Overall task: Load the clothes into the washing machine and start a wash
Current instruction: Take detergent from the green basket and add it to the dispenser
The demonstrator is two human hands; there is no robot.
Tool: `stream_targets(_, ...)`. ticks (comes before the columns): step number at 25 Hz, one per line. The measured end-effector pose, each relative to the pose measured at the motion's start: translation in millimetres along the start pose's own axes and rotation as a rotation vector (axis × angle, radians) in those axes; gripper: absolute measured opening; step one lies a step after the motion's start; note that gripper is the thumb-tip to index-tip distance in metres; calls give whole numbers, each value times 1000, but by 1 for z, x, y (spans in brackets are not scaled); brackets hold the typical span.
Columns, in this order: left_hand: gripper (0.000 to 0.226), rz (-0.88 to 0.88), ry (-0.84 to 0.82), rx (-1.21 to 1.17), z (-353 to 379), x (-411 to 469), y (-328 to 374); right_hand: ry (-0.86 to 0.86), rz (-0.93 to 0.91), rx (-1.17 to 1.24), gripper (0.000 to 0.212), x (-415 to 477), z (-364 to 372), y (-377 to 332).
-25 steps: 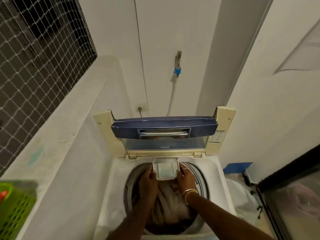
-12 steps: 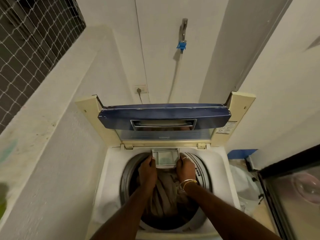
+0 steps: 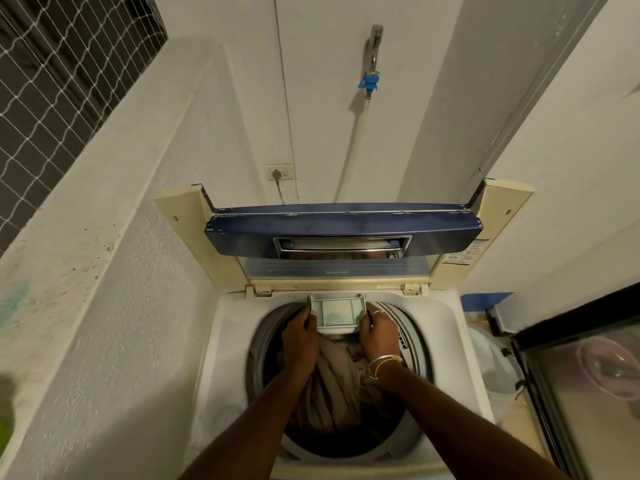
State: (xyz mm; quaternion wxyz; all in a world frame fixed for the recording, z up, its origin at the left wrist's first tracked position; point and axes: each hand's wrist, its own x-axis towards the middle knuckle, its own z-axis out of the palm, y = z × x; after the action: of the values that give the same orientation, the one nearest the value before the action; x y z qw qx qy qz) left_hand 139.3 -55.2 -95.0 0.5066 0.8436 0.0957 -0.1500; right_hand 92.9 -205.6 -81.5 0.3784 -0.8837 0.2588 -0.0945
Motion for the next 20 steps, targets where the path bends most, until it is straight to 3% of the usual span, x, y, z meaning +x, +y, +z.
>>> stream_targets(7, 41, 11, 32, -4, 5, 0, -2, -63, 3, -49, 19, 7, -8, -10)
stream_targets(20, 41, 42, 6, 36, -1, 10, -6, 3, -11, -114, 25, 6, 4, -9)
